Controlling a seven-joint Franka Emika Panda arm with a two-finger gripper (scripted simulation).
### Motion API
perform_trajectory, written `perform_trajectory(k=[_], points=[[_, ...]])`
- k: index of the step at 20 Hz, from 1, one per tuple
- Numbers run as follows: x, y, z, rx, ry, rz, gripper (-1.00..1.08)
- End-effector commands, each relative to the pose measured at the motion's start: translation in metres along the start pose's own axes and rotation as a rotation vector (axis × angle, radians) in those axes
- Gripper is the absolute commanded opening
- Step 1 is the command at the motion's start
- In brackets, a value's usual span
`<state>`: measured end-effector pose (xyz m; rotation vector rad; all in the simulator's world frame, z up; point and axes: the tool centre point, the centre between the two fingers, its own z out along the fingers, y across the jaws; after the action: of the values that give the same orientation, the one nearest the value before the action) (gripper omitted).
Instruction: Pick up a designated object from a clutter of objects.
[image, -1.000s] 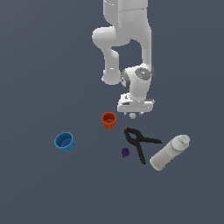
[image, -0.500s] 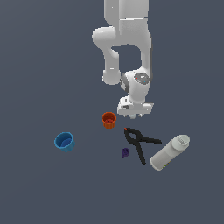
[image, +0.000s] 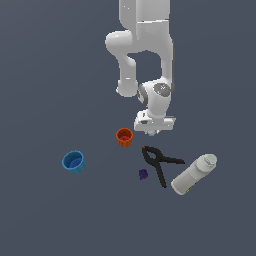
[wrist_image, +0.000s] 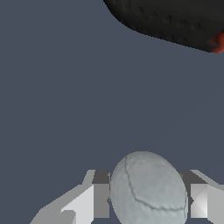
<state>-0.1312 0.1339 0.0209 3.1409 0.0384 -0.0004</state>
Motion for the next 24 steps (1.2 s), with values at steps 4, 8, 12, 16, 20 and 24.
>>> perform_trajectory(k=[4, 8, 12, 16, 20, 24], points=[[0.000, 0.000, 0.000, 0.000, 0.000, 0.000, -1.00], [0.001, 0.001, -0.005, 0.000, 0.000, 0.000, -1.00], [0.003, 0.004, -0.017, 0.000, 0.000, 0.000, -1.00], [0.005, 0.009, -0.035, 0.000, 0.000, 0.000, -1.00], [0.009, 0.015, -0.060, 0.000, 0.000, -0.001, -1.00], [0.014, 0.022, -0.091, 0.001, 0.000, -0.001, -1.00]])
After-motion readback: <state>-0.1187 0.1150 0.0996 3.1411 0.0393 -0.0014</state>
